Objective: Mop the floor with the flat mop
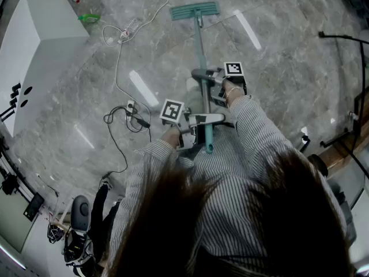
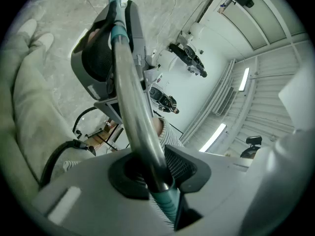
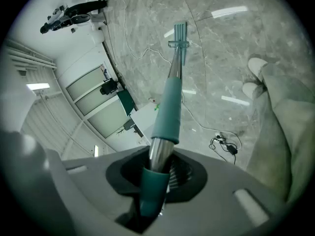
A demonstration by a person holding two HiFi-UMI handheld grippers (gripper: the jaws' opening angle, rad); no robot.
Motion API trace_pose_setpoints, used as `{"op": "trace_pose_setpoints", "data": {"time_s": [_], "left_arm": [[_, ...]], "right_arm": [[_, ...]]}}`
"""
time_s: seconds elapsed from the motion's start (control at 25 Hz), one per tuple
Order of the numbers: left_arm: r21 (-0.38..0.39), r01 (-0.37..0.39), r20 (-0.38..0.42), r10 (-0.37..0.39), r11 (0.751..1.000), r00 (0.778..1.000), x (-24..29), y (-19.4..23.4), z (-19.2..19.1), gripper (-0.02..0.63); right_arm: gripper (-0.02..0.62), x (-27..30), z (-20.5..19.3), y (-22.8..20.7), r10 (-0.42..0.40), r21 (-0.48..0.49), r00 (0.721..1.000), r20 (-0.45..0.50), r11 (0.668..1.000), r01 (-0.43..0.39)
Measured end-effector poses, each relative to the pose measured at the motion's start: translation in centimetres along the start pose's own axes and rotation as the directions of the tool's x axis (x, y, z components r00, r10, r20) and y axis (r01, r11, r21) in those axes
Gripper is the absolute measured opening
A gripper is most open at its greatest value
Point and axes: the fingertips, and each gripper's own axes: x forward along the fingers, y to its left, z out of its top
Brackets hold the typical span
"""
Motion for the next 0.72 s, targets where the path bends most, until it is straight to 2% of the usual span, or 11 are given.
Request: {"op": "trace_pose_setpoints", "data": {"time_s": [0.72], "left_arm": [[-0.017,-0.014,-0.048,0.013,1.0,0.999,-0.24,-0.61,-0.41,0.091]], "right_arm": [[0.074,0.38,-0.41,0.44,-0.004,0.023,1.0,-0.003,1.0,0.004]]}}
